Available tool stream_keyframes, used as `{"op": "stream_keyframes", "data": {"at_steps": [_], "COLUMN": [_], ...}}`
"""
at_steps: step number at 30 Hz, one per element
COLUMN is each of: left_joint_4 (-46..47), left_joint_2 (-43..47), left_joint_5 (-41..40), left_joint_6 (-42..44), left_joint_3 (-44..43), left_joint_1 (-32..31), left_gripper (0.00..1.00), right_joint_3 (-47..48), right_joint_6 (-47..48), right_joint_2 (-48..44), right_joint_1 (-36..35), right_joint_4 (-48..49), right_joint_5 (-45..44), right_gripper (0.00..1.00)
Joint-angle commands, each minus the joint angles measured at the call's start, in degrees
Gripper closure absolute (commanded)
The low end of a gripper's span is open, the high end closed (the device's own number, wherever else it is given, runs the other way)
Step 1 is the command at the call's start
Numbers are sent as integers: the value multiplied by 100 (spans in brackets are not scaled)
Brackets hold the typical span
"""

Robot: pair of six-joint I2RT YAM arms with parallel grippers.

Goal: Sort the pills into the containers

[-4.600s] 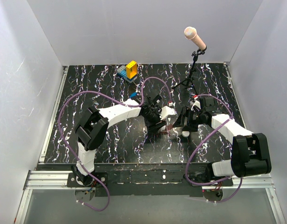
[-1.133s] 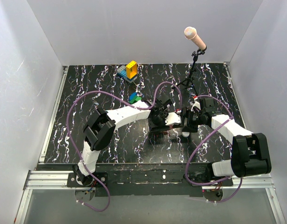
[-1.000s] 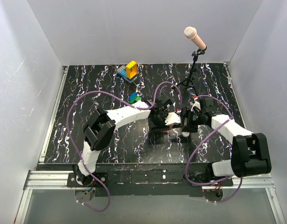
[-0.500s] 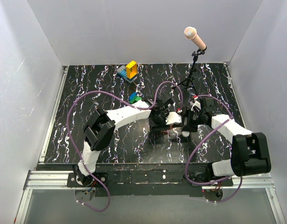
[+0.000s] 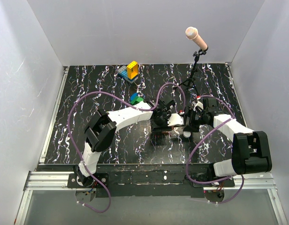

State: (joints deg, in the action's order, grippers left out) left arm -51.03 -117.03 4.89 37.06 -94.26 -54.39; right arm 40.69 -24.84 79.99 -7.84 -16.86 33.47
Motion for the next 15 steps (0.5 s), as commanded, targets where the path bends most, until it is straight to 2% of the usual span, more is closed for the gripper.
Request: {"op": "stream_keyframes", "data": {"at_steps": [1,15], "left_joint_4": [101,1200], "left_joint_2": [312,1200], "left_joint_5": [-40,170], "left_joint_6": [12,-304], "left_joint_3": [-49,1058], "left_joint_1": [-28,86], "left_gripper": [100,100], "right_joint_3": [-17,1], "right_joint_6": [14,41], "right_joint_2": [-36,-185], "right_joint_1": [28,28], "right_joint_4": [122,-10], "right_joint_5": [151,177], "right_gripper": [20,20]}}
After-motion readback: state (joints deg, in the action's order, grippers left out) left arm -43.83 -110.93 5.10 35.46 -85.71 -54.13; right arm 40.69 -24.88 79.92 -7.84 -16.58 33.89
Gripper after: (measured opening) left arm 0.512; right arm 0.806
